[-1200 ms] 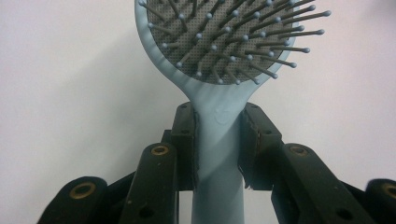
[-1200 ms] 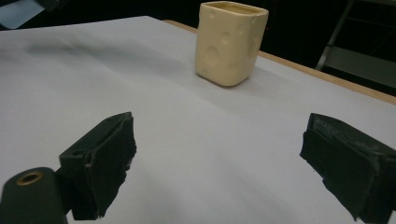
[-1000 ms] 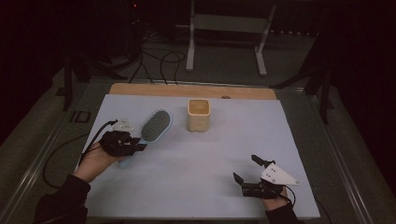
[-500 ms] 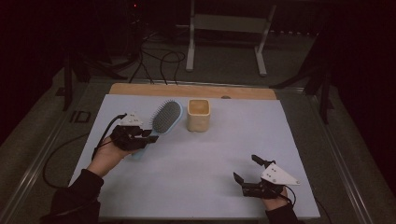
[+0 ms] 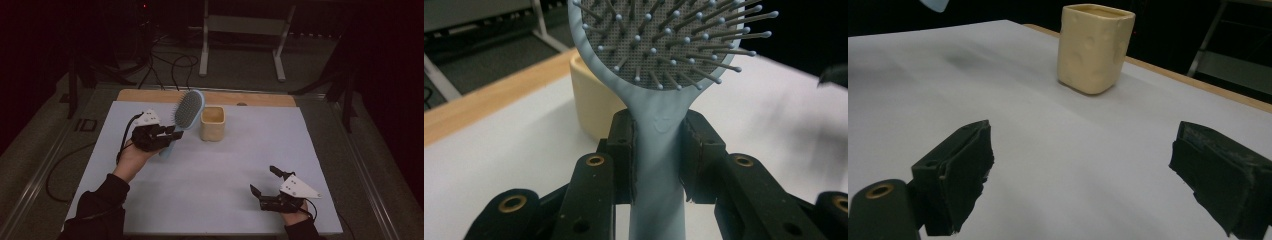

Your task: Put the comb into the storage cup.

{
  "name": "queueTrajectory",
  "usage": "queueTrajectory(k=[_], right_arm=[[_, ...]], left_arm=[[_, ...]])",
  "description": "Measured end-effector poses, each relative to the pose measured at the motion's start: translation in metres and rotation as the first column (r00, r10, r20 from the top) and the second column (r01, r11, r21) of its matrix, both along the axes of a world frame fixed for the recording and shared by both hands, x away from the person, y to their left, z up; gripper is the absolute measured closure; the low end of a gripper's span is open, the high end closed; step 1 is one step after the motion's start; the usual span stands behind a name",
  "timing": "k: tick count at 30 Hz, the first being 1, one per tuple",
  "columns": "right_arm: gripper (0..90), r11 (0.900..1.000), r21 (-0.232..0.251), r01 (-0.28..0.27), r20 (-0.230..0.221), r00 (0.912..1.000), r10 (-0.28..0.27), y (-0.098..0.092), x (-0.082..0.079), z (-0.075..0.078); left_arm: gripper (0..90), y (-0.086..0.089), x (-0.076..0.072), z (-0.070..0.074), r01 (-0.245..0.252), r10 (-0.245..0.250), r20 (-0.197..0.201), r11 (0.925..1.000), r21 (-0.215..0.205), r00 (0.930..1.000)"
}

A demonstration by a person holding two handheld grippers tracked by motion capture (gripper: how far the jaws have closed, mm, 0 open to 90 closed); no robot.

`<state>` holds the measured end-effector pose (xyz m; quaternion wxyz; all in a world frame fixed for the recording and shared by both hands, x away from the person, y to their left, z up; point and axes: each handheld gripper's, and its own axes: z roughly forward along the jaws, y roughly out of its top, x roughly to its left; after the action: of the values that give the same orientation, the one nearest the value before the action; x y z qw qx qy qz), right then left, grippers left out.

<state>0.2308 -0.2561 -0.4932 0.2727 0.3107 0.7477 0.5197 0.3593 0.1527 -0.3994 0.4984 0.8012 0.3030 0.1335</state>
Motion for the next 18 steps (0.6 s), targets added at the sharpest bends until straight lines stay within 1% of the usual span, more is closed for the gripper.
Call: queueTrajectory(k=[1, 3, 4, 6, 7, 9, 11, 12, 13, 15, 16, 18], right_arm=[[9.5, 1.0, 0.0, -0.001, 0.0, 1.0, 0.001, 0.0, 0.0, 0.0], [9.5, 1.0, 0.0, -0.003, 0.002, 1.0, 0.003, 0.0, 0.0, 0.0], [9.5, 1.0, 0.001, -0.002, 0.003, 1.0, 0.002, 0.0, 0.0, 0.0], [9.5, 1.0, 0.001, -0.002, 0.001, 1.0, 0.002, 0.0, 0.0, 0.0], [9.5, 1.0, 0.002, -0.001, 0.001, 1.0, 0.001, 0.0, 0.0, 0.0], [9.5, 1.0, 0.002, -0.001, 0.001, 1.0, 0.001, 0.0, 0.0, 0.0], [9.5, 1.0, 0.003, -0.002, 0.001, 1.0, 0.002, 0.0, 0.0, 0.0], [9.5, 1.0, 0.002, -0.002, 0.001, 1.0, 0.002, 0.0, 0.0, 0.0], [9.5, 1.0, 0.003, -0.003, 0.001, 1.0, 0.003, 0.0, 0.0, 0.0], [9.5, 1.0, 0.004, -0.002, 0.0, 1.0, 0.002, 0.0, 0.0, 0.0], [9.5, 1.0, 0.004, -0.002, 0.002, 1.0, 0.002, 0.0, 0.0, 0.0], [9.5, 1.0, 0.004, -0.001, 0.001, 1.0, 0.001, 0.0, 0.0, 0.0]], left_arm=[[69.9, -0.003, 0.001, 0.002, -0.008, 0.008, 0.01, 1.0, 0.0, 0.9999], [69.9, -0.007, 0.003, 0.005, -0.004, 0.005, 0.019, 0.9999, -0.012, 0.9998], [69.9, -0.01, 0.003, 0.007, -0.014, 0.015, 0.027, 0.9998, -0.017, 0.9995], [69.9, -0.014, 0.006, 0.01, -0.01, 0.011, 0.033, 0.9995, -0.03, 0.9994], [69.9, -0.017, 0.007, 0.011, -0.016, 0.017, 0.04, 0.9993, -0.033, 0.9991], [69.9, -0.021, 0.009, 0.012, -0.012, 0.014, 0.051, 0.9993, -0.035, 0.9986], [69.9, -0.024, 0.012, 0.012, -0.014, 0.016, 0.035, 0.9984, -0.055, 0.9993], [69.9, -0.026, 0.013, 0.012, -0.023, 0.025, 0.037, 0.998, -0.058, 0.999], [69.9, -0.027, 0.014, 0.012, -0.013, 0.015, 0.041, 0.9981, -0.06, 0.999], [69.9, -0.031, 0.015, 0.013, -0.019, 0.023, 0.056, 0.9981, -0.058, 0.9982], [69.9, -0.032, 0.016, 0.014, -0.013, 0.016, 0.056, 0.9979, -0.063, 0.9983], [69.9, -0.036, 0.019, 0.016, -0.026, 0.03, 0.061, 0.9967, -0.076, 0.9977]])
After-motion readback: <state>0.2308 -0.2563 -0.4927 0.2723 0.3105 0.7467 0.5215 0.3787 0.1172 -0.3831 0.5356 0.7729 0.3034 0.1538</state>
